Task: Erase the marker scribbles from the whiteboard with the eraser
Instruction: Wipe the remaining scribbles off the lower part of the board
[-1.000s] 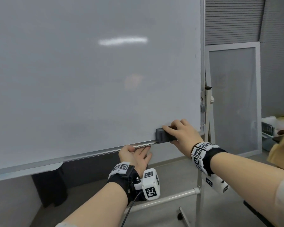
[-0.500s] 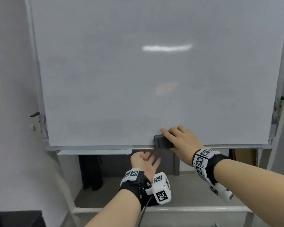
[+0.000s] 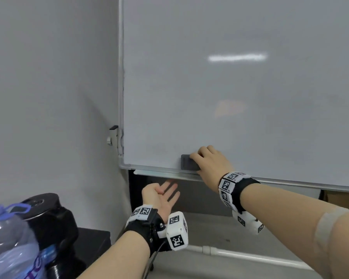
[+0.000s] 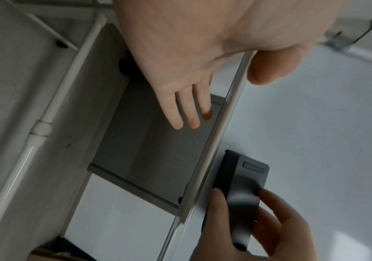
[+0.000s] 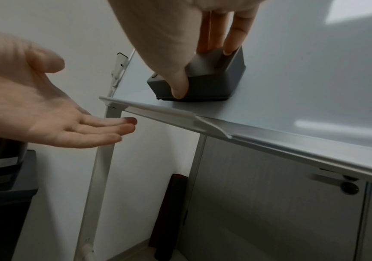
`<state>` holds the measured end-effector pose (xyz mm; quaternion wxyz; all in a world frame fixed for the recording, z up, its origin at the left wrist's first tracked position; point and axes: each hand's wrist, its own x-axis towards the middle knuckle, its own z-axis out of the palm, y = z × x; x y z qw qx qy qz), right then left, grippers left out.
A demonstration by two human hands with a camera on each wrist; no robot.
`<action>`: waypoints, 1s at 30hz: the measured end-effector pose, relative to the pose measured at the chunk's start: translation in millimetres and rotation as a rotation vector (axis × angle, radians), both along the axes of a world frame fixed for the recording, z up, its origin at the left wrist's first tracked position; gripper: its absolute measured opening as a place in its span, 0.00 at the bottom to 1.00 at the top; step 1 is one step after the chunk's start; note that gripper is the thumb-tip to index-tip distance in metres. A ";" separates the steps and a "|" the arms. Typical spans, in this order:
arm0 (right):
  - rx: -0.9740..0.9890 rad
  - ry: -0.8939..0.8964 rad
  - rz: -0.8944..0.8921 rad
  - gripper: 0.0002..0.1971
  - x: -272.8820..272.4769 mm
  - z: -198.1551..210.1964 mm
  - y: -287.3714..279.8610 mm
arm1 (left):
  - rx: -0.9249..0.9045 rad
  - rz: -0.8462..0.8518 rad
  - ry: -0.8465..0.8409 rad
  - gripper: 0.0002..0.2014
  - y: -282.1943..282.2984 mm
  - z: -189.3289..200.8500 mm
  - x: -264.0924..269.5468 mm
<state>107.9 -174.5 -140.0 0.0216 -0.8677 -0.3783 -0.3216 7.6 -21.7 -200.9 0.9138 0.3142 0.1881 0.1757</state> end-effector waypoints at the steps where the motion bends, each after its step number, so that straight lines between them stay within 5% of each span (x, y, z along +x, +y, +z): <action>1: -0.001 0.015 0.001 0.23 -3.9 0.6 9.0 | 0.001 0.013 0.000 0.37 9.0 0.0 -4.9; 16: -0.008 0.237 0.004 0.16 -23.1 -7.1 34.0 | 0.053 -0.004 -0.019 0.27 26.6 8.0 -17.6; 21: -0.032 0.289 0.006 0.19 -22.5 -8.6 31.8 | 0.116 -0.055 0.007 0.14 23.8 11.7 -19.8; 24: -0.027 0.318 0.009 0.26 -21.3 -11.5 27.7 | 0.163 -0.078 0.051 0.15 20.4 16.4 -21.4; 30: 0.047 0.262 0.007 0.19 -27.8 -14.9 10.5 | 0.193 -0.112 0.064 0.13 12.4 31.9 -24.2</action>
